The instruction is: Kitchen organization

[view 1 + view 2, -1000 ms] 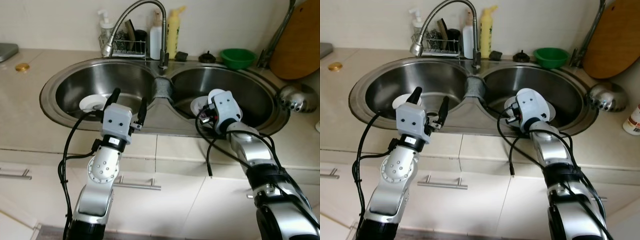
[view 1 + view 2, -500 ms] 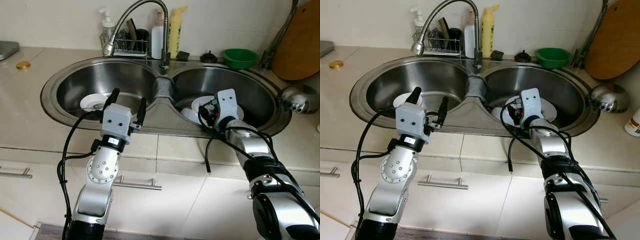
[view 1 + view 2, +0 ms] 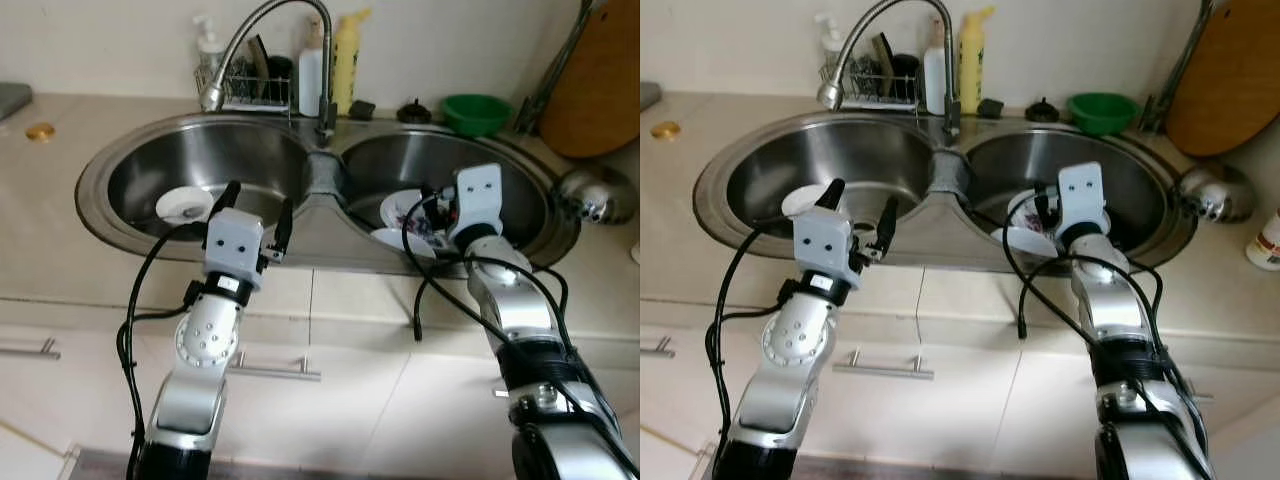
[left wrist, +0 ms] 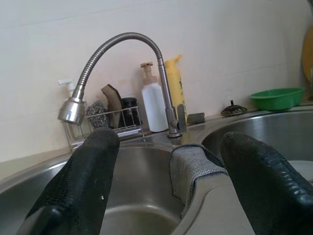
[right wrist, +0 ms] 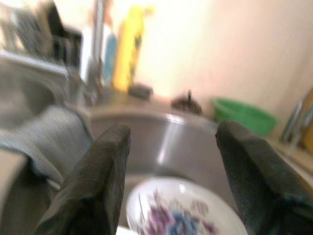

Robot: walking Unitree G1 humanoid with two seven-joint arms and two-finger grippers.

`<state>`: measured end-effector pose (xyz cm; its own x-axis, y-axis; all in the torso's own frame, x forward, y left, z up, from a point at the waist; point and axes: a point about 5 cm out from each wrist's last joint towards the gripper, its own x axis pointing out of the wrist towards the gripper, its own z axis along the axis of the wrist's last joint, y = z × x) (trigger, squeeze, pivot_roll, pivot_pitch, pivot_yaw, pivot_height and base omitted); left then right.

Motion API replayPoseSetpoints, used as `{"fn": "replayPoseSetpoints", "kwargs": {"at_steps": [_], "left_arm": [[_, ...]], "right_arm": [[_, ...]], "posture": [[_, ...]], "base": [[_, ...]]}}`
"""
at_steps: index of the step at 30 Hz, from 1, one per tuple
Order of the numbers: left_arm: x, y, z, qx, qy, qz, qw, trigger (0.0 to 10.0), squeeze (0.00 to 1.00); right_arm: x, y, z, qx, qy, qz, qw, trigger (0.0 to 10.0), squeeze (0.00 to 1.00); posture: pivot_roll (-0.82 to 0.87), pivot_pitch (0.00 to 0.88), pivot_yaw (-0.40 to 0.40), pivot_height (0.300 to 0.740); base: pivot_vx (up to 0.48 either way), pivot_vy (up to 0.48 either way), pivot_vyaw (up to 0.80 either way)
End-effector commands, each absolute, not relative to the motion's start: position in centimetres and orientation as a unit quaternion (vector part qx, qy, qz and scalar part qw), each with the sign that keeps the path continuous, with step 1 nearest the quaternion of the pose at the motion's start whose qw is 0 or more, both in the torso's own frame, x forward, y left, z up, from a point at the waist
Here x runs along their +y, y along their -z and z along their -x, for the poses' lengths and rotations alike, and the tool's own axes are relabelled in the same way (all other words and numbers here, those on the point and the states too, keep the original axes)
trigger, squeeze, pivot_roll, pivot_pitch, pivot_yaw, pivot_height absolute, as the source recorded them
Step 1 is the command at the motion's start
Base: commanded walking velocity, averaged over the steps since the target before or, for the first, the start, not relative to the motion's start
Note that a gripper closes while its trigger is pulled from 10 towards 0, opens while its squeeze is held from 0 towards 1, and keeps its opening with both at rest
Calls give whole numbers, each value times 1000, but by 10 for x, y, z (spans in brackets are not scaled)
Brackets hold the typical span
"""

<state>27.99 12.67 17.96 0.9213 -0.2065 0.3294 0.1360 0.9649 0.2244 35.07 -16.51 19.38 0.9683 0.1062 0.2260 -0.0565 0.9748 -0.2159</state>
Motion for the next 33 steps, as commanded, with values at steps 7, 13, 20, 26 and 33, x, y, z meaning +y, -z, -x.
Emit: {"fn": "replayPoseSetpoints", "kwargs": {"at_steps": [7,13,20,26,33], "left_arm": [[129,-182,-277,-178,85,-97,976,10000,0],[129,-183,-275,-178,85,-94,976,10000,0],[130,-183,-273,-180,85,-95,975,10000,0],[129,-183,-272,-180,88,-95,975,10000,0],[128,-182,-272,-178,93,-94,975,10000,0]], "right_arm": [[-154,-204,-321,-170,-38,87,981,10000,0],[-146,-200,-311,-167,-44,82,981,10000,0],[-144,-197,-305,-163,-50,90,981,10000,0],[-147,-193,-297,-158,-38,100,982,10000,0],[-160,-185,-284,-137,-14,101,985,10000,0]], "posture": [[59,0,-50,740],[56,0,-50,740],[63,0,-58,740],[56,0,-57,740],[42,0,-51,740]], "base": [[0,298,0],[0,480,0],[0,480,0],[0,480,0],[0,456,-114]]}}
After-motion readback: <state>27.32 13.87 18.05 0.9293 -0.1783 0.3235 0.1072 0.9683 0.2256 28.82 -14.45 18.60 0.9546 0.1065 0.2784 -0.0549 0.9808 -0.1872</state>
